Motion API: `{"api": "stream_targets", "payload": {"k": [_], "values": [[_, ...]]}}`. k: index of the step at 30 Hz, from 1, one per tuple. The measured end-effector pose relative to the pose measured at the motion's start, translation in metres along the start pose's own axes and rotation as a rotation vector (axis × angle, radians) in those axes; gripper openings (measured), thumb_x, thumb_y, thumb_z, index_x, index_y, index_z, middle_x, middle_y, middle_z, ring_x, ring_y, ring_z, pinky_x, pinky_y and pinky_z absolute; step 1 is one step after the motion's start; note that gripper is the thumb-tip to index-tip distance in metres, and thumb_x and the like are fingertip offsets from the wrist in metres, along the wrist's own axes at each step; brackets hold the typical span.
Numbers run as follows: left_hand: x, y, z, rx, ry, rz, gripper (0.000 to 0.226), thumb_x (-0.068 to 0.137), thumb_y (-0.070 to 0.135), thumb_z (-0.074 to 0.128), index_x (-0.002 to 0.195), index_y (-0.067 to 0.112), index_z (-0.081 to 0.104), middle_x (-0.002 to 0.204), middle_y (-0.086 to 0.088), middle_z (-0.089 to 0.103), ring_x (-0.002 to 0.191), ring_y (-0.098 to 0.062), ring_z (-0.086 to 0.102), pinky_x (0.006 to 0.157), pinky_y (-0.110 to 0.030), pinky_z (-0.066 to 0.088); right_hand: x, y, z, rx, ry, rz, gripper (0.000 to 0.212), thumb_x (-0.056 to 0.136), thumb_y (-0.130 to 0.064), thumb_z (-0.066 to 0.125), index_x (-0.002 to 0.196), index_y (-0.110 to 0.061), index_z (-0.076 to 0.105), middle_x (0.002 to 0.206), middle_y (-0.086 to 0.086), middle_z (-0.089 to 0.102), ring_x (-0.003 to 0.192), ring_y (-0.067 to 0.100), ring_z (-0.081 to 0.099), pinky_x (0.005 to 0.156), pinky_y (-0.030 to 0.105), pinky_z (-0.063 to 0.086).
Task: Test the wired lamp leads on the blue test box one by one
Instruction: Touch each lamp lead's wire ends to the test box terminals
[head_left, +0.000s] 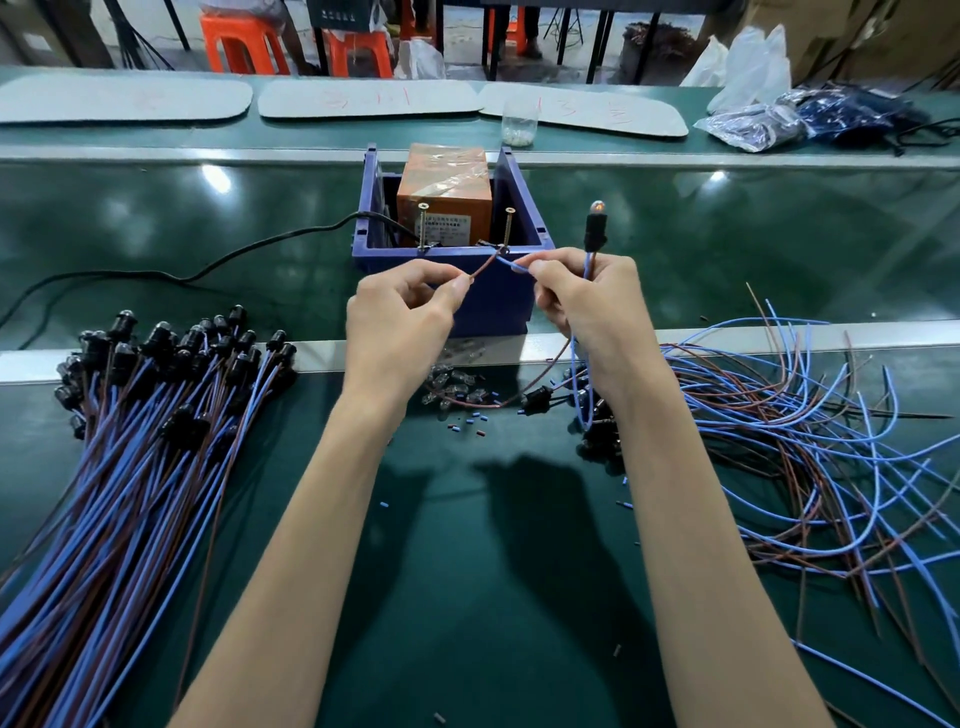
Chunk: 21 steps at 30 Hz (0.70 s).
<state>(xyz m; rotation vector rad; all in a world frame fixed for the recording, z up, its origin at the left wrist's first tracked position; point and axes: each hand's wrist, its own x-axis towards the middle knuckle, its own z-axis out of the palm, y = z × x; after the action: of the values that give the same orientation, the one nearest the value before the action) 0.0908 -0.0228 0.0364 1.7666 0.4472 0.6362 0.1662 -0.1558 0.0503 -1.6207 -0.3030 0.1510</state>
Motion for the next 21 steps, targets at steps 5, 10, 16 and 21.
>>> {"api": "stream_targets", "payload": {"k": [5,10,16,21], "values": [[-0.016,0.008,0.020,0.069,-0.091,0.021,0.010,0.085,0.025,0.068,0.078,0.030,0.073,0.066,0.007,0.068,0.070,-0.014,0.065,0.079,-0.035,0.054,-0.004,-0.015,-0.014,-0.473,0.001,0.063,0.024,0.092,-0.025,0.057,0.074,-0.022,0.073,0.058,-0.012,0.064,0.064,0.003,0.054,0.059,0.014,0.039],[-0.038,0.018,0.051,0.014,-0.289,-0.079,0.029,0.086,0.029,0.066,0.114,0.022,0.068,0.095,-0.001,0.073,0.095,-0.019,0.067,0.093,-0.040,0.051,-0.016,-0.042,-0.043,-0.829,0.286,0.035,0.027,0.098,-0.031,0.044,0.096,-0.013,0.064,0.108,0.020,0.063,0.100,0.034,0.055,0.081,0.034,0.039],[-0.077,0.028,0.084,0.004,-0.843,-0.214,0.077,0.083,0.060,0.050,0.150,0.027,0.031,0.142,0.007,0.051,0.132,-0.010,0.045,0.115,-0.033,0.029,-0.036,-0.065,-0.062,-0.865,0.758,-0.397,0.033,0.097,-0.037,0.031,0.115,-0.030,0.058,0.126,0.013,0.040,0.122,0.031,0.036,0.094,0.038,0.026],[-0.082,0.024,0.082,0.188,-0.919,-0.102,0.053,0.097,0.049,0.046,0.145,0.027,0.041,0.129,0.011,0.058,0.121,-0.010,0.052,0.107,-0.027,0.035,-0.031,-0.063,-0.077,-0.829,0.534,-0.499,0.037,0.098,-0.016,0.039,0.128,-0.022,0.060,0.103,0.004,0.041,0.098,0.019,0.046,0.082,0.013,0.030]]}}
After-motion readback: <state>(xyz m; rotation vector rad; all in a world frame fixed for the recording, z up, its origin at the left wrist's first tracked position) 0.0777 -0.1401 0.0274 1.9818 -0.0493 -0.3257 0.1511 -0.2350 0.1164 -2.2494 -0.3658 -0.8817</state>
